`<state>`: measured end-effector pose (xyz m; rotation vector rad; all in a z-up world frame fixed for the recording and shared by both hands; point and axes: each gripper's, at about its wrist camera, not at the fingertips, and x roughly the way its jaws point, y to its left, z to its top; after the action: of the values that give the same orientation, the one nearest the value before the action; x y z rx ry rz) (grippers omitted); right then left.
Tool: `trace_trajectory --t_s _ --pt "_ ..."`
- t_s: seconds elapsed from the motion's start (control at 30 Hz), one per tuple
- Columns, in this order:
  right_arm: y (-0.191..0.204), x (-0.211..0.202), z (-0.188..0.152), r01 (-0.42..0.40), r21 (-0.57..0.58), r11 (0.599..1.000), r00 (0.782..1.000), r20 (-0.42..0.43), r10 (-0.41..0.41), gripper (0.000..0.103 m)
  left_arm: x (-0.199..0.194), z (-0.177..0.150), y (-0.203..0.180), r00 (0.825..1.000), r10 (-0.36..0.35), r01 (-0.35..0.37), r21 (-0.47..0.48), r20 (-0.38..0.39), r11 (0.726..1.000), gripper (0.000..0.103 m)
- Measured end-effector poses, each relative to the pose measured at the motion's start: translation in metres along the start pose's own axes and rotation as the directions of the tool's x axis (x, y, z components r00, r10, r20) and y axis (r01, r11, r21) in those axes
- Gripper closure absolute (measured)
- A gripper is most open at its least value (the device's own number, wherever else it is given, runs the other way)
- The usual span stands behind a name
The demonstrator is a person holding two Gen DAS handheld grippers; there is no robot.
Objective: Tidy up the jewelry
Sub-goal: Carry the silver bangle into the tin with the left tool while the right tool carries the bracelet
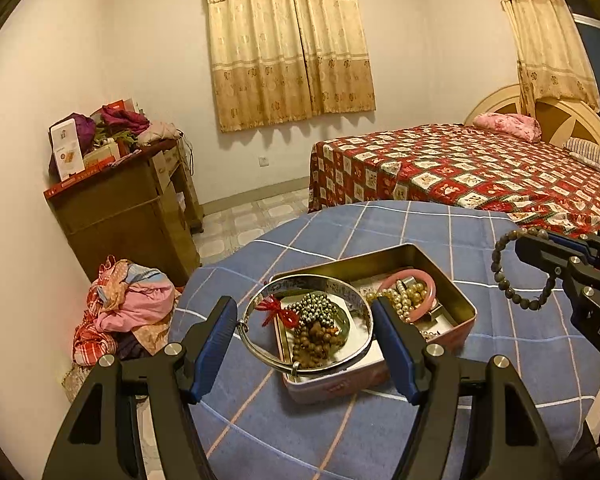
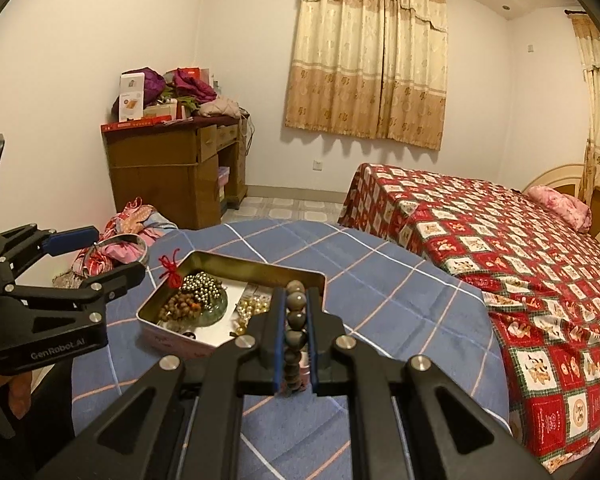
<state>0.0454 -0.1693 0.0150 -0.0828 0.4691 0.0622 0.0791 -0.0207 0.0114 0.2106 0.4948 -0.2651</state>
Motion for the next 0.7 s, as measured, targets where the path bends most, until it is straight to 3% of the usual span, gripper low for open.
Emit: trace_trajectory --t_s 0.7 --pt "0.006 0.014 0.022 0.021 -0.037 0.999 0.999 0.045 -0.019 0.092 0.026 0.018 0.003 0.997 0.074 -0.074 0.024 0.023 0.997 0.033"
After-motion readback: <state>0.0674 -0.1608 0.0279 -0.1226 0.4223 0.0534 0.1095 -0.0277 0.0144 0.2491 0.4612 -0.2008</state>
